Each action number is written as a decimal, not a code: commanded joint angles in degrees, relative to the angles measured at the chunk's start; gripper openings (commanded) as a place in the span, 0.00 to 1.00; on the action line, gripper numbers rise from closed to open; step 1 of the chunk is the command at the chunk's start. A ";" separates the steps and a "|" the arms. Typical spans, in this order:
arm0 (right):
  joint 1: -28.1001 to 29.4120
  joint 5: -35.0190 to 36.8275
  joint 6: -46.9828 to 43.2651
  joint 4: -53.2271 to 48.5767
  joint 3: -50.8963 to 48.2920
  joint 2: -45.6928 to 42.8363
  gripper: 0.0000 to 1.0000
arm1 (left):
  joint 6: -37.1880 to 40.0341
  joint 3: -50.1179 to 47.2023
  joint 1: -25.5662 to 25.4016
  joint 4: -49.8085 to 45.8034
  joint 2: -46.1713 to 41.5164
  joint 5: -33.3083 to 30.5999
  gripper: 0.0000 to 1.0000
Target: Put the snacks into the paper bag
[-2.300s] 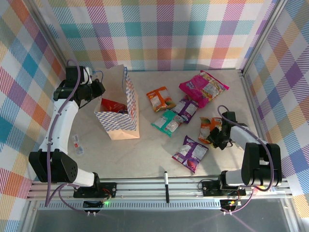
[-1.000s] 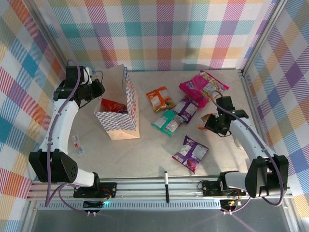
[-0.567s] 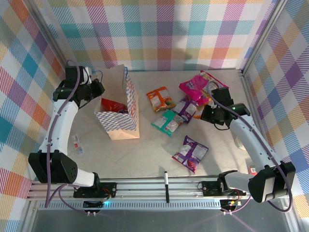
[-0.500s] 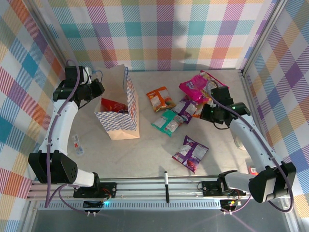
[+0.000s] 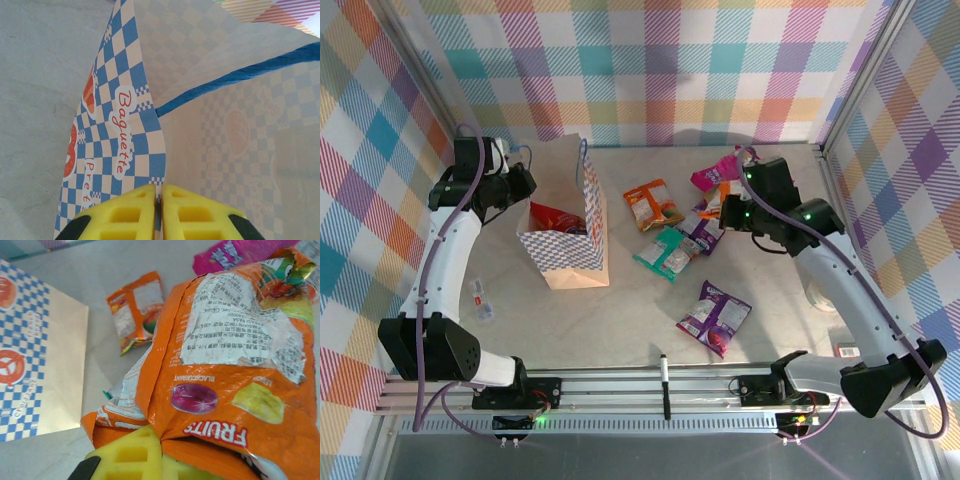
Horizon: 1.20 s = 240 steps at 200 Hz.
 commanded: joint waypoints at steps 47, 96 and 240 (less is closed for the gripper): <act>8.79 5.37 -4.73 0.07 10.84 3.71 0.00 | 0.02 0.71 -0.40 -2.77 -2.13 -0.12 0.12; 14.34 7.33 -8.43 0.07 18.80 7.23 0.00 | 0.27 1.18 -0.45 -3.23 -2.30 -0.29 0.11; 25.79 8.81 -16.57 4.01 30.80 11.97 0.00 | 0.36 1.99 -0.45 -3.35 -2.17 0.93 0.11</act>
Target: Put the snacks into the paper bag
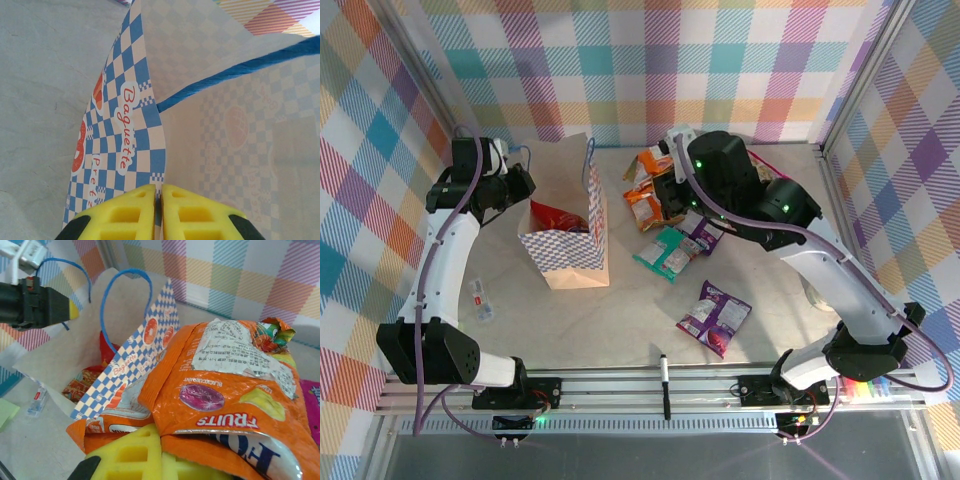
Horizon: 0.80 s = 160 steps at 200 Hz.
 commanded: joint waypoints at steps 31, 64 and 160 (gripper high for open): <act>3.54 -0.54 -2.79 5.09 2.82 0.20 0.00 | 0.05 1.77 -0.46 -1.72 -0.93 1.57 0.11; 5.74 -1.57 -4.40 5.55 4.68 0.78 0.00 | -0.08 1.94 -0.40 -1.70 -1.32 1.62 0.11; 7.23 -10.26 -4.89 5.68 12.07 8.21 0.00 | 0.30 1.26 -0.41 -1.64 -2.60 1.75 0.11</act>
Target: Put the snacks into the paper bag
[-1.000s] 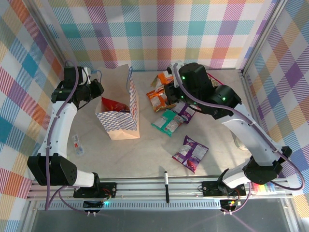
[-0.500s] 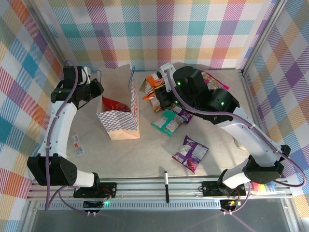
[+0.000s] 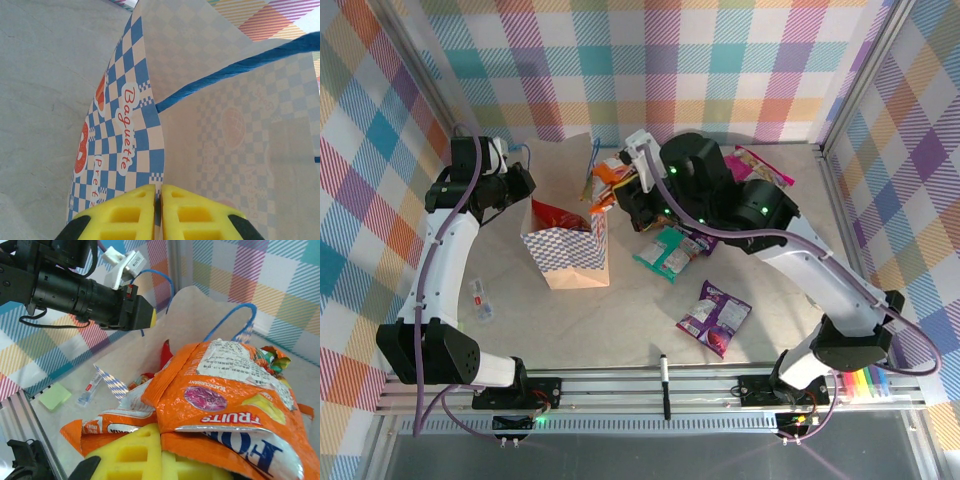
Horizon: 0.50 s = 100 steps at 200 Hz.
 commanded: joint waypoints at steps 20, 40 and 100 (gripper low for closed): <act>0.54 -4.97 -2.53 2.38 8.08 5.36 0.00 | 0.18 0.42 -0.41 -1.24 -2.88 1.75 0.11; 0.55 -6.79 -3.80 0.92 12.43 9.20 0.00 | 0.25 0.34 -0.41 -1.41 -3.06 2.35 0.12; -0.21 -6.78 -5.16 -0.37 21.15 17.79 0.00 | 0.78 0.54 -0.41 -2.37 -3.67 1.67 0.12</act>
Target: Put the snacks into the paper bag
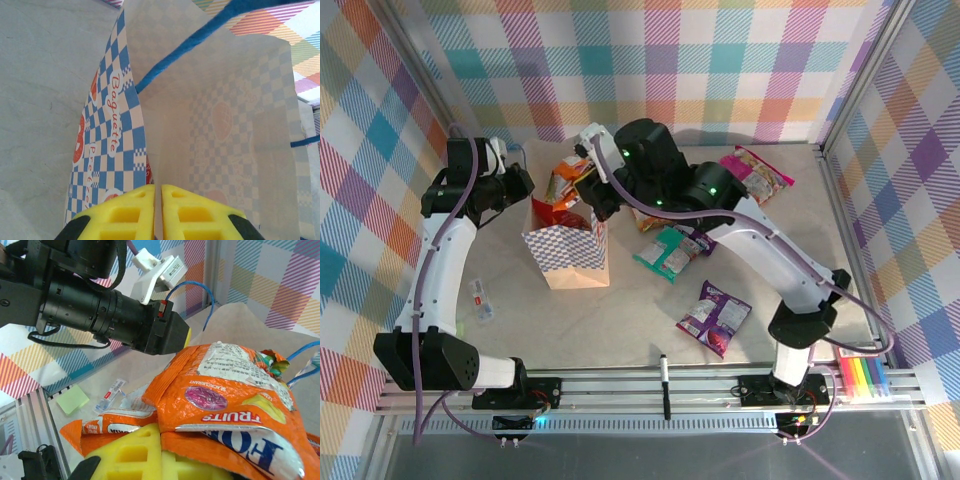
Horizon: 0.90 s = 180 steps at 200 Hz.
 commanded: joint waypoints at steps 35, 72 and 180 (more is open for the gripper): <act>-2.08 -3.17 -0.83 0.75 7.65 4.99 0.00 | 0.88 0.30 -0.40 -1.60 -2.10 0.14 0.12; -2.21 -3.54 -0.69 0.39 10.09 6.62 0.00 | 0.77 0.19 -0.32 -1.38 -1.93 0.15 0.12; -0.75 0.24 -0.15 -1.64 10.00 1.02 0.00 | 0.34 0.57 -0.28 -0.42 -1.49 1.11 0.12</act>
